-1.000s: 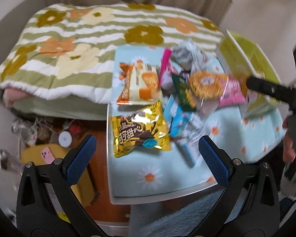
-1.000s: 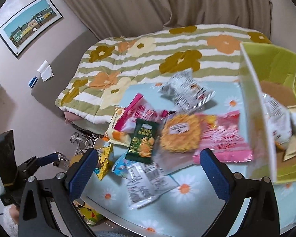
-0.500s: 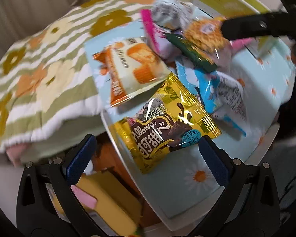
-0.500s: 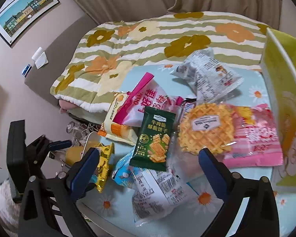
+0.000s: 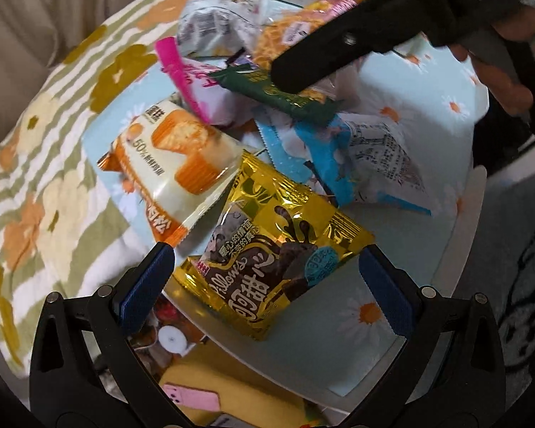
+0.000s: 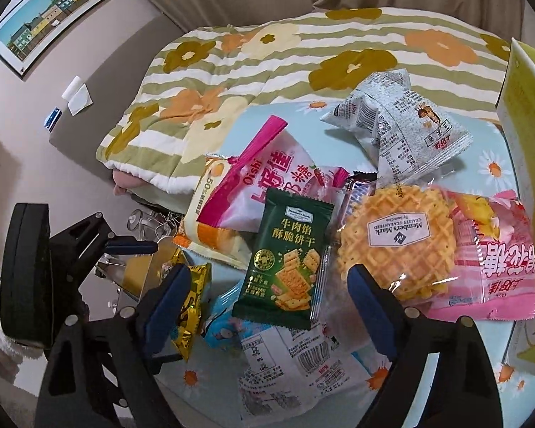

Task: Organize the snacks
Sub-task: 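Grasp the gold chocolate packet with the left tool while the right tool grasps the green cracker packet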

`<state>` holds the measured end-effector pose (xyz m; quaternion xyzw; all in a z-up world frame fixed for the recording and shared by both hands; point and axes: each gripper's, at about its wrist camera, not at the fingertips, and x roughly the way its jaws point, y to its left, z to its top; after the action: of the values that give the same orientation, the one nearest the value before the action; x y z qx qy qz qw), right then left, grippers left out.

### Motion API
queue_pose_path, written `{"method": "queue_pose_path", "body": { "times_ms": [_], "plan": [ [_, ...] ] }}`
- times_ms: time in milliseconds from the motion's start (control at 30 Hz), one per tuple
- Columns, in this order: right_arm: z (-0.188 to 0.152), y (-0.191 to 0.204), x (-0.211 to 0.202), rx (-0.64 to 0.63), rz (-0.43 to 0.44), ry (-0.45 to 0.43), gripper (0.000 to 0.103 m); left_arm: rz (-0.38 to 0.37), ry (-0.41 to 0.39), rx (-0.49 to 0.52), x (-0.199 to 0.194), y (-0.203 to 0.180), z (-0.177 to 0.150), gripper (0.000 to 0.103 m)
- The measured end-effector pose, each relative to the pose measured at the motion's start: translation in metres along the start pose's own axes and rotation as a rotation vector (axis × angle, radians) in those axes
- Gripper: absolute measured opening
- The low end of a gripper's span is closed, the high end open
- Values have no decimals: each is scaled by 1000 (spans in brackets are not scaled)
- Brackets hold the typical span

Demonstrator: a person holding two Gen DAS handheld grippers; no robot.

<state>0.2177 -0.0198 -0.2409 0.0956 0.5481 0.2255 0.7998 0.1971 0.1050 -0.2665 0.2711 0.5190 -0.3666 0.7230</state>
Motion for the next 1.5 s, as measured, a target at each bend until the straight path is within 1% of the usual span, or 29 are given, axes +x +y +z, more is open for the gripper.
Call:
{"method": "queue_pose_path", "body": {
  "times_ms": [133, 300, 367, 400, 433, 467, 533, 567, 633, 700, 767, 933, 1033, 1100, 1133, 1167, 1200, 1367, 1500],
  "plan": [
    [4, -2, 6, 0, 17, 15, 86, -10, 51, 60, 10, -1, 2, 102],
    [5, -3, 15, 5, 35, 33, 85, -19, 79, 106, 26, -2, 4, 102],
    [5, -3, 17, 1, 39, 36, 85, -31, 89, 108, 33, -1, 4, 101],
    [6, -2, 18, -2, 40, 38, 85, -42, 92, 110, 36, -1, 5, 99],
    [6, -2, 20, -3, 41, 41, 84, -42, 92, 113, 38, -1, 6, 94],
    [6, -3, 21, -1, 43, 42, 83, -41, 92, 114, 39, -1, 7, 85],
    [7, -6, 26, 13, 54, 56, 78, -42, 95, 117, 41, -1, 8, 77],
    [7, -7, 28, 20, 57, 61, 76, -39, 95, 120, 42, -2, 8, 75],
    [7, -10, 31, 32, 67, 63, 75, -25, 89, 126, 41, -4, 8, 72],
    [8, -11, 32, 33, 66, 62, 75, -28, 83, 120, 40, -4, 5, 69],
    [9, -11, 34, 31, 58, 68, 75, -39, 71, 100, 37, -3, 5, 64],
    [11, -9, 41, 27, 47, 78, 74, -50, 45, 43, 31, 1, 5, 60],
    [10, -8, 45, 15, 19, 79, 63, -53, 25, -3, 24, 3, 5, 59],
    [8, -11, 48, 22, 19, 84, 49, -53, 13, -35, 18, 5, 2, 59],
    [8, -13, 50, 35, 19, 94, 45, -54, 4, -56, 16, 6, 2, 58],
    [6, -15, 54, 45, 9, 104, 34, -54, -6, -77, 14, 7, 1, 58],
    [5, -17, 56, 50, -3, 108, 27, -54, -13, -97, 13, 8, 1, 58],
    [3, -21, 50, 59, -16, 83, 18, -52, -43, -165, 8, 15, 2, 58],
    [0, -21, 46, 58, -26, 78, 15, -50, -66, -206, 0, 17, 0, 58]
  ]
}}
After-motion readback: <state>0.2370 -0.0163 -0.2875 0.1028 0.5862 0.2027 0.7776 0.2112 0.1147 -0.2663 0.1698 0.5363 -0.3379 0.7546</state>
